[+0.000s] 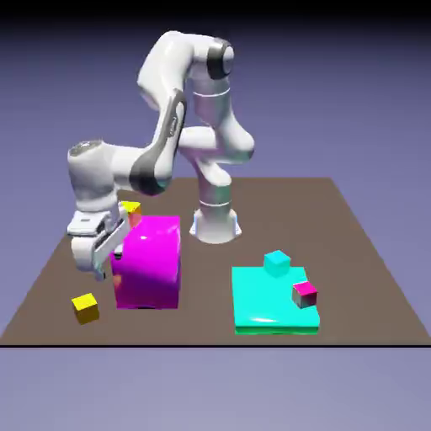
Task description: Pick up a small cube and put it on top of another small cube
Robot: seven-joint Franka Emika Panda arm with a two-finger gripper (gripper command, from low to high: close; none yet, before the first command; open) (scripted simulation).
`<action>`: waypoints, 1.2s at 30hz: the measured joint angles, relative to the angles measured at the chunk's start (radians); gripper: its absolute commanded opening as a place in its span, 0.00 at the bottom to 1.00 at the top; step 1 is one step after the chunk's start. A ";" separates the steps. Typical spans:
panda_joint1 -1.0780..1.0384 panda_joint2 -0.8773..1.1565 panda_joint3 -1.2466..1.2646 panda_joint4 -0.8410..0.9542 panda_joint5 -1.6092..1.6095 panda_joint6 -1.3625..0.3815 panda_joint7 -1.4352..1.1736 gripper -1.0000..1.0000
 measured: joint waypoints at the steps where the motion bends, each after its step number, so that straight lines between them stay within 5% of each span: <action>1: -0.007 0.018 -0.004 0.016 0.004 -0.016 -0.043 0.50; 23: -0.167 0.414 -0.083 0.370 0.094 -0.372 -0.986 0.50; 27: -0.164 0.482 -0.062 0.306 0.123 -0.242 -1.007 0.50; 28: -0.164 0.488 -0.061 0.301 0.126 -0.232 -1.009 0.00; 36: -0.137 0.313 -0.113 0.314 0.067 -0.407 -0.951 0.00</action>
